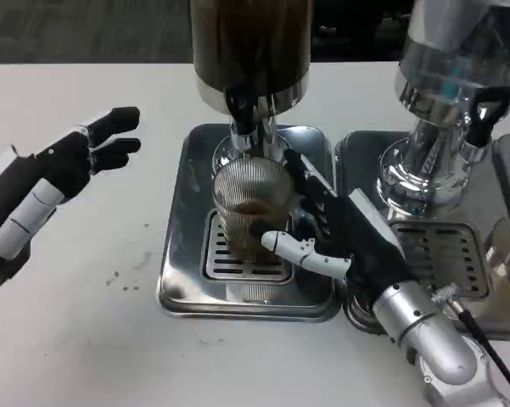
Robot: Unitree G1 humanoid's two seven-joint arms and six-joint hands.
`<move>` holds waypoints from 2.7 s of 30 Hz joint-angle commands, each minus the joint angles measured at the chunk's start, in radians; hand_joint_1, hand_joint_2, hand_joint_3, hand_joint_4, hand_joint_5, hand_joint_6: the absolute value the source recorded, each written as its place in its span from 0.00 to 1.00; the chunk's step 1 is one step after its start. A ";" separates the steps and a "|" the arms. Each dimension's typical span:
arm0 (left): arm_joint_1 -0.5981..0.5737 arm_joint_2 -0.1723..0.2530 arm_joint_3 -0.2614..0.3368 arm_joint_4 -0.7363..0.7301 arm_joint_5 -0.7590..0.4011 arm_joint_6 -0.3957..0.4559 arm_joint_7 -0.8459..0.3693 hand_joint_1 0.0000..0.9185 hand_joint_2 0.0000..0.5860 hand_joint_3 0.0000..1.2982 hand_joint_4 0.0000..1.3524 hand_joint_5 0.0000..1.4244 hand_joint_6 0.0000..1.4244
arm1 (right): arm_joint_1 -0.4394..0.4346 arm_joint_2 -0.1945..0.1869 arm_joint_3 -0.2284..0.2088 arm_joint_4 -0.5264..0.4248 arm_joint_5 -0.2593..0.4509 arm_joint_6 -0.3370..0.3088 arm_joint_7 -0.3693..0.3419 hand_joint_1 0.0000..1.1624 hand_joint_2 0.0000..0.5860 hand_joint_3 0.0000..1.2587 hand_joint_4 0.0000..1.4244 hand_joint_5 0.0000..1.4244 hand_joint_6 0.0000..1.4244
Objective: Grasp the cup under the faucet to collect the drink, then remove the cup.
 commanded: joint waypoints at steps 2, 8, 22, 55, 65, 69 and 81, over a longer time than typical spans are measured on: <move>0.025 0.011 0.010 0.020 0.021 0.009 0.019 0.00 0.22 0.13 0.07 0.11 0.10 | -0.028 0.004 0.014 0.030 -0.022 -0.019 -0.008 0.59 0.35 0.00 0.00 0.00 0.00; 0.041 0.011 0.010 0.024 0.023 0.009 0.026 0.00 0.22 0.13 0.08 0.11 0.11 | -0.044 0.014 0.026 0.065 -0.036 -0.042 -0.017 0.59 0.34 0.00 0.00 0.00 0.00; 0.074 0.015 0.012 0.015 0.025 0.010 0.047 0.00 0.24 0.16 0.09 0.12 0.11 | -0.060 0.046 0.038 0.127 -0.075 -0.055 -0.101 0.56 0.31 0.00 0.00 0.00 0.01; 0.122 0.027 0.039 -0.014 0.046 0.040 0.066 0.00 0.24 0.20 0.12 0.13 0.11 | -0.132 0.103 0.112 0.270 -0.228 -0.032 -0.294 0.53 0.29 0.00 0.00 0.00 0.09; 0.131 0.032 0.041 -0.013 0.049 0.044 0.071 0.00 0.23 0.21 0.13 0.14 0.12 | -0.139 0.112 0.142 0.287 -0.258 -0.017 -0.327 0.55 0.31 0.00 0.02 0.09 0.18; 0.130 0.033 0.041 -0.009 0.050 0.045 0.072 0.00 0.23 0.22 0.14 0.14 0.12 | -0.128 0.117 0.149 0.287 -0.273 -0.031 -0.371 0.55 0.30 0.02 0.07 0.14 0.23; 0.143 0.036 0.043 -0.003 0.052 0.046 0.078 0.00 0.23 0.23 0.16 0.15 0.12 | -0.097 0.129 0.173 0.281 -0.327 -0.064 -0.536 0.61 0.33 0.24 0.25 0.33 0.47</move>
